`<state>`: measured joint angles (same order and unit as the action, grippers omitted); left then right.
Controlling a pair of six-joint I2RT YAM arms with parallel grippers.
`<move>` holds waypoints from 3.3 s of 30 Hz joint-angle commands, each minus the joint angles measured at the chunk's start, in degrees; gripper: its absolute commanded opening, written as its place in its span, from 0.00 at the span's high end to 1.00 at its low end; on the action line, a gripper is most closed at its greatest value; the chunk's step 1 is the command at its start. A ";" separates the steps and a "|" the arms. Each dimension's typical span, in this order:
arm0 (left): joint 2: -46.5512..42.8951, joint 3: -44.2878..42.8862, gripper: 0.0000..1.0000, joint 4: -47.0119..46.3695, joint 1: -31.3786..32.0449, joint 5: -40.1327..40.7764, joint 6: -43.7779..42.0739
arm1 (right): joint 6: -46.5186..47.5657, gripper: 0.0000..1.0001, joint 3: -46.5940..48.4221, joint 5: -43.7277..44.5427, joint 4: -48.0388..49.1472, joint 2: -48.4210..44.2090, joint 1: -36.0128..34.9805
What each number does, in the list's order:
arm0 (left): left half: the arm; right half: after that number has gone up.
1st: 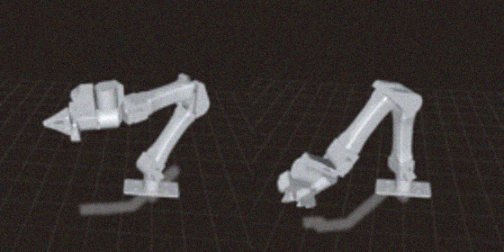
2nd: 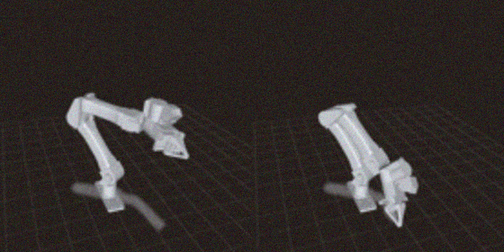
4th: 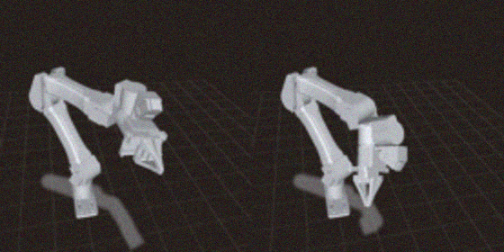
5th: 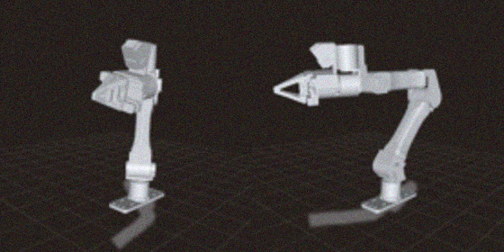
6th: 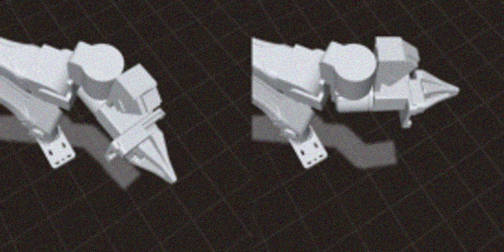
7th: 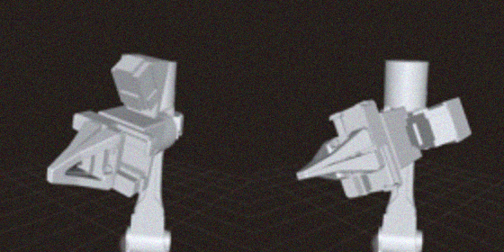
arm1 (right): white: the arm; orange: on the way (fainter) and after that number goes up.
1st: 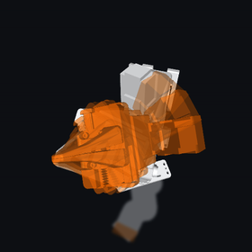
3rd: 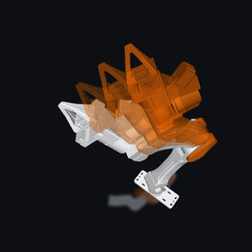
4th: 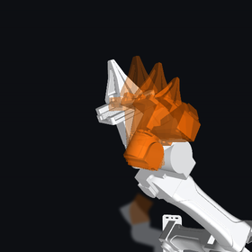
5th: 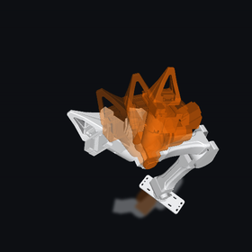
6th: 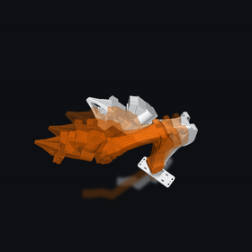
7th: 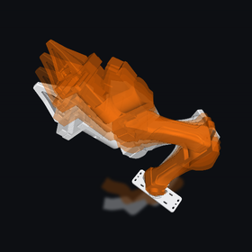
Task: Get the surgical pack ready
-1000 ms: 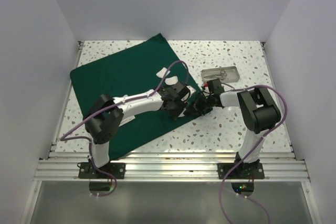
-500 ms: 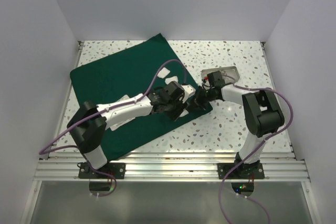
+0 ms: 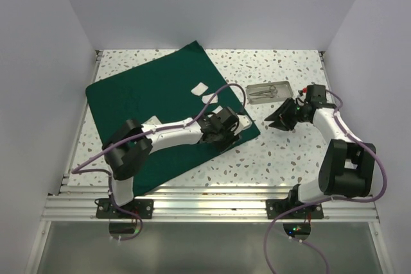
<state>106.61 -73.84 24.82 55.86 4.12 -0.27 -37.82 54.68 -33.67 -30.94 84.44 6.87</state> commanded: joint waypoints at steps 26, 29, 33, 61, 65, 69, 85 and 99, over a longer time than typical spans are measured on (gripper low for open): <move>7.21 -3.85 0.66 -4.52 1.71 11.00 -10.18 | 1.53 0.62 -5.37 -4.38 -0.53 -3.32 1.04; 7.30 -3.76 0.71 -4.43 1.71 10.56 -10.54 | 1.52 0.62 -5.11 -4.47 -0.53 -3.41 1.12; 7.04 -4.11 0.87 -3.81 1.71 9.77 -10.80 | 1.44 0.62 -5.19 -4.47 -0.35 -3.23 1.04; 13.00 -24.77 1.00 -3.01 -10.77 14.95 -15.28 | 1.52 0.62 -4.93 -5.27 -1.84 -0.86 0.33; 15.29 -24.86 1.00 -4.78 -10.94 15.13 -15.02 | 1.88 0.62 -4.40 -5.18 -2.20 0.02 0.25; 16.79 -24.86 1.00 -5.66 -10.95 15.13 -14.93 | 2.05 0.63 -4.66 -5.18 -2.02 0.81 0.25; 13.19 -17.57 1.00 -6.10 -10.86 12.23 -12.12 | 1.96 0.62 -4.31 -5.53 -0.88 2.74 -0.02; 12.48 -15.10 1.00 -7.15 -9.54 10.03 -11.51 | 1.96 0.63 -4.93 -5.62 -0.44 2.48 -0.11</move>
<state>121.67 -88.64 20.16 45.91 15.31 -12.60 -36.58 49.36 -37.52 -32.12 86.98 7.07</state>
